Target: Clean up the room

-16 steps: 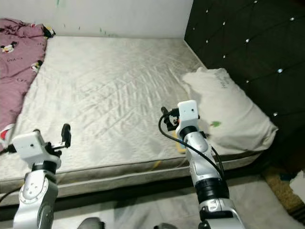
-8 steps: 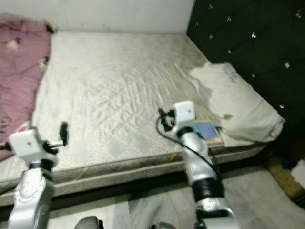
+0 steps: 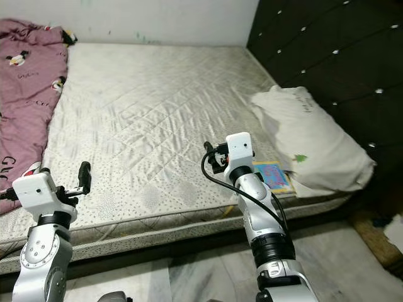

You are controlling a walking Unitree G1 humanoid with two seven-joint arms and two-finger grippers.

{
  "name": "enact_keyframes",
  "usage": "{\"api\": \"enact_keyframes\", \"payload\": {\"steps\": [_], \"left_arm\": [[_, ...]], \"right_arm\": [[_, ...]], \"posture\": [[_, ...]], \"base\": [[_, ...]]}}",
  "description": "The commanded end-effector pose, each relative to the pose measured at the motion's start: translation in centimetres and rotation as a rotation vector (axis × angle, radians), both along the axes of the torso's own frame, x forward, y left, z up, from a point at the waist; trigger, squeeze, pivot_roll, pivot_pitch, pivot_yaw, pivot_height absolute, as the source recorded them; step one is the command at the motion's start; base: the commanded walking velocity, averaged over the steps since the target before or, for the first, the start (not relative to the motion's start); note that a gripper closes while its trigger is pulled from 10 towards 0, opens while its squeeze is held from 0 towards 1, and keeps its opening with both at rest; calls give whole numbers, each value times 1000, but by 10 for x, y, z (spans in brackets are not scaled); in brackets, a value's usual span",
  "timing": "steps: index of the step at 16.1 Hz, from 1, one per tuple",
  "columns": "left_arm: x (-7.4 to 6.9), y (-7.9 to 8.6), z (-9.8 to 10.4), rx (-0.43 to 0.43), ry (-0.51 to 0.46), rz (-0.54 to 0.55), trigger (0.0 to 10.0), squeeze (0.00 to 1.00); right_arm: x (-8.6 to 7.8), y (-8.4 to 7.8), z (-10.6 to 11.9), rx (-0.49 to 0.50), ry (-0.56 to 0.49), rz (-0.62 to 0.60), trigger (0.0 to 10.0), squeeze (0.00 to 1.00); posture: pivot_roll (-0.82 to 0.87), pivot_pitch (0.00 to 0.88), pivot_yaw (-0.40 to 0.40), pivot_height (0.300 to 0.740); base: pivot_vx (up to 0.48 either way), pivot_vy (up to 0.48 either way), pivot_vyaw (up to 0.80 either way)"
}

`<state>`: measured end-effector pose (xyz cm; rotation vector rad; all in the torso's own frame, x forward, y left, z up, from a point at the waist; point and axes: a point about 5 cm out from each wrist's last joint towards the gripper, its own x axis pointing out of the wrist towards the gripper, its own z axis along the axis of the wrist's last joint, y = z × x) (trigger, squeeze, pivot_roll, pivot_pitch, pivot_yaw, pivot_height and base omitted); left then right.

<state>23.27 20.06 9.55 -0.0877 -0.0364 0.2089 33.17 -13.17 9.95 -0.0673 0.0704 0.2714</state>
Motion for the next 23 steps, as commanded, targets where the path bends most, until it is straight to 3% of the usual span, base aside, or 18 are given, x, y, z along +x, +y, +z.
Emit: {"api": "enact_keyframes", "payload": {"steps": [1,5,13,23], "left_arm": [[1,-1,2,7,-10,-7,10000,0],[2,-1,3,6,-11,-4,10000,0],[4,1,1,-8,6,26,10000,0],[5,2,0,-20,11,27,10000,0]], "right_arm": [[2,-1,3,-1,-14,-7,10000,0],[3,-1,4,0,-15,-7,10000,0],[4,-1,3,6,-7,-12,10000,0],[5,1,1,7,8,-1,10000,0]], "posture": [[99,5,-100,740],[100,10,-100,740],[100,15,-100,740],[99,17,-96,740]], "base": [[356,0,0],[342,0,0],[0,0,0],[0,480,0]]}}
